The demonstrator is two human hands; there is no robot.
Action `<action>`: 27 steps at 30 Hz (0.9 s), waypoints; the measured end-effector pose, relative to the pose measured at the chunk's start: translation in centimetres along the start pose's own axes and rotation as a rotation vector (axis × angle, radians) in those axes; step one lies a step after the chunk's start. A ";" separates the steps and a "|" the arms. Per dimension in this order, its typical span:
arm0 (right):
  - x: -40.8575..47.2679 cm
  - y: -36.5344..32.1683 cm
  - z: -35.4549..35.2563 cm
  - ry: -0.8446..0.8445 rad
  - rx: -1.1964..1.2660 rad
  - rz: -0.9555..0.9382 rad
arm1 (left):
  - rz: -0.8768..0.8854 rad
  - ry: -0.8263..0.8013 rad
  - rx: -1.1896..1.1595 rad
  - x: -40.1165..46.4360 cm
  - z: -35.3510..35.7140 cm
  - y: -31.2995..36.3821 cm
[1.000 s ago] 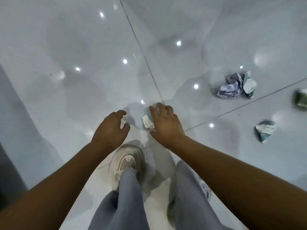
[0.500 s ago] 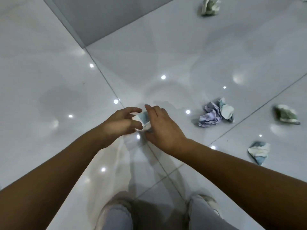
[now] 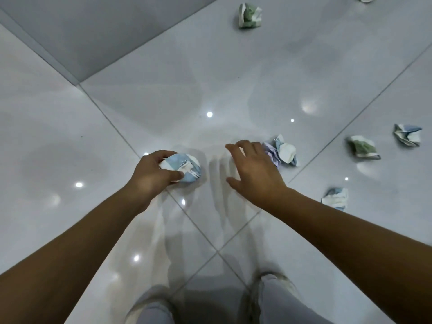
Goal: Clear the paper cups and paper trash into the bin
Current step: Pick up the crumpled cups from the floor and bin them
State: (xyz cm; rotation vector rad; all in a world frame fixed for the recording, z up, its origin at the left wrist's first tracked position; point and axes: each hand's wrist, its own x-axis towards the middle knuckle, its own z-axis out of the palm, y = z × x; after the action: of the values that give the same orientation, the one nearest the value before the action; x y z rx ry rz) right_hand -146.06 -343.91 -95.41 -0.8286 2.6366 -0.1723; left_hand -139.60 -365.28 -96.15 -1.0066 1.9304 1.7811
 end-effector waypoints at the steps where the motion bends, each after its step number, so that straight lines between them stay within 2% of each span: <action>1: -0.2 1.0 0.0 0.000 -0.035 0.043 | -0.004 0.005 0.004 0.1 0.2 -0.2; 6: -1.2 3.7 0.4 -0.016 -0.148 0.245 | -0.023 -0.019 0.057 0.0 1.0 -1.0; 10: -1.6 3.7 1.1 -0.002 -0.150 0.290 | -0.029 -0.012 0.094 -0.1 0.7 -1.2; 19: -1.3 2.8 2.2 0.016 -0.051 0.133 | -0.036 0.024 0.123 -0.7 -0.3 -1.7; 23: -0.9 3.7 2.1 0.102 -0.052 0.056 | -0.048 0.030 0.138 -0.8 -0.4 -1.9; 27: -0.1 4.5 1.8 0.054 -0.058 0.051 | -0.059 0.034 0.157 -0.9 -0.4 -1.9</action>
State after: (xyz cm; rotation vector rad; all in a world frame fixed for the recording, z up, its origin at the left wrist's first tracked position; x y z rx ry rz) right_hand -147.70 -340.13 -98.01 -0.7853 2.7217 -0.1068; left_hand -137.61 -365.38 -96.90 -1.0340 2.0032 1.5629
